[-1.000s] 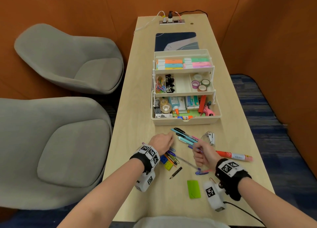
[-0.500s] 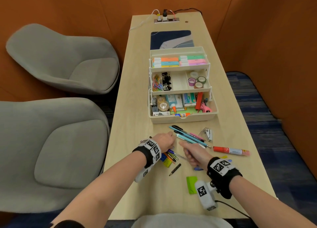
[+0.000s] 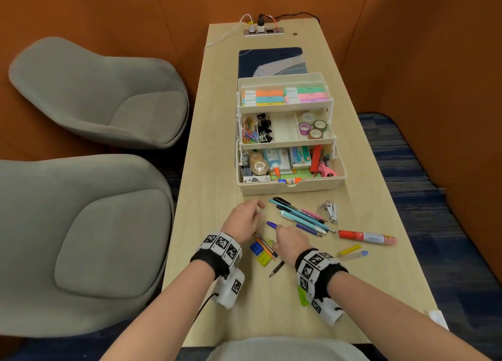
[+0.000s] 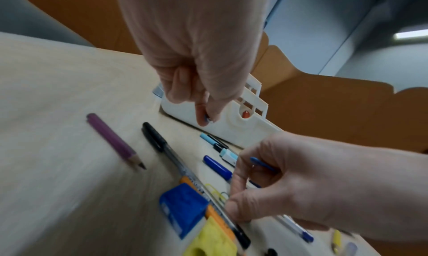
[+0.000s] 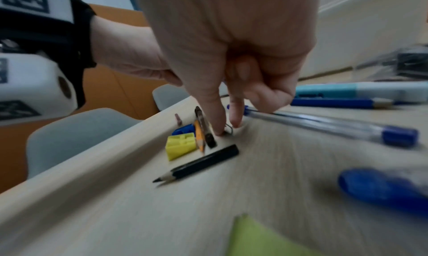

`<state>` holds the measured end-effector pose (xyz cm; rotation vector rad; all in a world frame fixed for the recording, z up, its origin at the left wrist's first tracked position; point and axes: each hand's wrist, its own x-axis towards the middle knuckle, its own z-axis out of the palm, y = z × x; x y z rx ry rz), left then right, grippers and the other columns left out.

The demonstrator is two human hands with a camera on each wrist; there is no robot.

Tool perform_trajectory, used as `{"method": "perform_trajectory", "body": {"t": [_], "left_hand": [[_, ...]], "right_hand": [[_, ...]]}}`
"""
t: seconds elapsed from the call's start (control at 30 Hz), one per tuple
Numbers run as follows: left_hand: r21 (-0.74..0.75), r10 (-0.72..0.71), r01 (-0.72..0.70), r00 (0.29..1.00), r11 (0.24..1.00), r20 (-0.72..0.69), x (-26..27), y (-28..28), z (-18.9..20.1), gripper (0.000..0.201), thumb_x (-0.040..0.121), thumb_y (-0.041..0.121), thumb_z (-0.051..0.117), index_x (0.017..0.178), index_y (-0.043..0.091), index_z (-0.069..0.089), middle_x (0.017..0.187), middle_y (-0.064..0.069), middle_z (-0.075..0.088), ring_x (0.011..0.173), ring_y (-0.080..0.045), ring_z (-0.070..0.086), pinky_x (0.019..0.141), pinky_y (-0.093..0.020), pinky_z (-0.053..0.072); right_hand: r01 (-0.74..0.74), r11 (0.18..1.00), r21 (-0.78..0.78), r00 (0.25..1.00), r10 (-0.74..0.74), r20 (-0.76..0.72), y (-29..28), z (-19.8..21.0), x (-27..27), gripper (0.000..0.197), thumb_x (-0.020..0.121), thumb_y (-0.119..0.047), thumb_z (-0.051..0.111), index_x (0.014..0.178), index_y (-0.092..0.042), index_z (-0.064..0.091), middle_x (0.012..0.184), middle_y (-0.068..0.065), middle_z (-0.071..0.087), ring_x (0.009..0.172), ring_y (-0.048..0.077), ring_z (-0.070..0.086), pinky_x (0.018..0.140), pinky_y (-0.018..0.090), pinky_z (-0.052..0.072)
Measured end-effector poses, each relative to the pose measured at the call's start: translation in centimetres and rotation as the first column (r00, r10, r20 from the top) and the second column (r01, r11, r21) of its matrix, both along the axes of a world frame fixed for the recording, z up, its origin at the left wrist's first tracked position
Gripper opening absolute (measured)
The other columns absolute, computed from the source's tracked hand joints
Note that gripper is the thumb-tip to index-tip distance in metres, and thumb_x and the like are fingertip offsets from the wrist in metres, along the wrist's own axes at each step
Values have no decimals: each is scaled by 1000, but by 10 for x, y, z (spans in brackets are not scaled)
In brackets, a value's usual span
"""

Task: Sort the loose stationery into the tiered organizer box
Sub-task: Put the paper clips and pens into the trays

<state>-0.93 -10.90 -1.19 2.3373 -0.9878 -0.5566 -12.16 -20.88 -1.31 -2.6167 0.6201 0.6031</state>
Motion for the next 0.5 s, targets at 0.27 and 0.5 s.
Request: {"method": "perform_trajectory", "body": {"t": [0.27,0.5], "left_hand": [[-70,198,-200,980,977,-26,-8,32,-14,18,96,13,50,110,11,61,94,1,58,82,-13,52,78,-22,41],[-33,400,-438,846,898,-352,-9,37,-20,18,96,11,38,98,14,56,98,-4,62,86,-26,63,72,-28,47]], "right_hand": [[41,998,39,981,-33,-193,5,4,9,24,95,-21,48,115,-8,53,110,9,61,96,24,59,78,32,46],[576,216,789,647,-710,-278,-61,17,-31,14,80,-14,39,68,-18,34,51,-3,31,42,13,27,41,20,24]]}}
